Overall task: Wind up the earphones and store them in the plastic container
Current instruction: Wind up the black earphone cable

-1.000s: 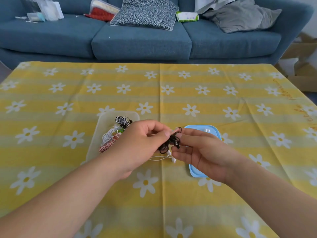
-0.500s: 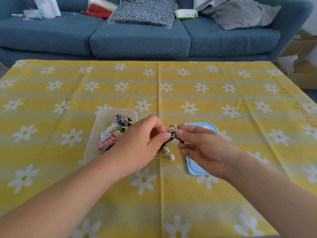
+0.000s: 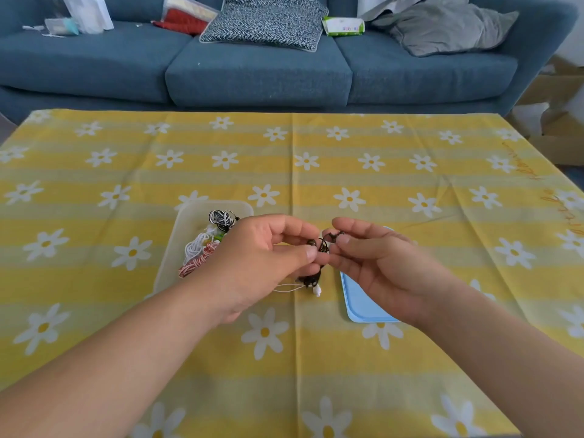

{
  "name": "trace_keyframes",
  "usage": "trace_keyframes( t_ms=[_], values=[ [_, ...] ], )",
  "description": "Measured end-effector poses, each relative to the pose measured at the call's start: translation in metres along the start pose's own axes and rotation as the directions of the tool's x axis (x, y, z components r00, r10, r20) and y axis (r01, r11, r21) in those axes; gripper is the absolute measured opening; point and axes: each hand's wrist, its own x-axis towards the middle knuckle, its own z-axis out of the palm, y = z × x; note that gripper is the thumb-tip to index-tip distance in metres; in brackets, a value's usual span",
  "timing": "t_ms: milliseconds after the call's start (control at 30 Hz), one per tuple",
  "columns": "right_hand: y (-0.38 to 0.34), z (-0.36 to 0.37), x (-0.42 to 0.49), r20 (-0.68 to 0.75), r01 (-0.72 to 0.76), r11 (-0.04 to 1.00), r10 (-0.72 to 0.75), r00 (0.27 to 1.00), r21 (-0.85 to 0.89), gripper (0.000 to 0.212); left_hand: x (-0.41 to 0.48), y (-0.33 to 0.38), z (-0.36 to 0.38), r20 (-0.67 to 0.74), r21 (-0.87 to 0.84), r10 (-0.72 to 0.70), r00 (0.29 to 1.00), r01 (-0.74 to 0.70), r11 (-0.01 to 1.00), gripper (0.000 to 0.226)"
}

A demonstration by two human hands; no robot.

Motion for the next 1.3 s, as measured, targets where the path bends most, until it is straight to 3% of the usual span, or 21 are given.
trace_keyframes(
  t_ms=[300, 467, 567, 667, 800, 967, 1300],
  values=[
    [0.005, 0.000, -0.002, -0.004, 0.074, 0.963, -0.078, 0.997, -0.260, 0.014, 0.001, 0.001, 0.000, -0.084, 0.078, 0.069, 0.994, -0.062, 0.995, 0.007],
    [0.002, 0.000, -0.002, 0.050, 0.059, 0.977, -0.050, 0.997, -0.203, 0.011, 0.001, 0.002, -0.003, -0.070, -0.021, 0.010, 0.998, -0.011, 1.000, 0.023],
    [0.001, -0.001, -0.001, 0.074, 0.044, 0.987, -0.033, 0.997, -0.155, 0.021, 0.002, 0.002, -0.003, -0.081, 0.004, 0.010, 0.997, -0.010, 1.000, 0.028],
    [0.003, -0.002, -0.001, 0.069, 0.073, 0.973, -0.059, 0.996, -0.220, 0.021, 0.002, 0.002, -0.003, -0.111, 0.032, 0.033, 0.993, -0.030, 0.999, 0.029],
    [0.005, -0.002, -0.002, 0.049, 0.111, 0.929, -0.100, 0.994, -0.353, 0.019, 0.002, 0.002, -0.001, -0.122, 0.115, 0.100, 0.987, -0.086, 0.990, 0.015],
    [0.005, 0.001, -0.003, 0.061, 0.115, 0.931, -0.100, 0.993, -0.347, 0.015, 0.003, -0.004, 0.001, -0.106, 0.282, 0.185, 0.977, -0.149, 0.948, 0.010],
    [0.008, 0.001, -0.004, 0.093, 0.134, 0.931, -0.109, 0.990, -0.339, 0.010, 0.008, -0.017, 0.018, -0.192, 0.099, 0.128, 0.973, -0.111, 0.989, 0.010]
  ],
)
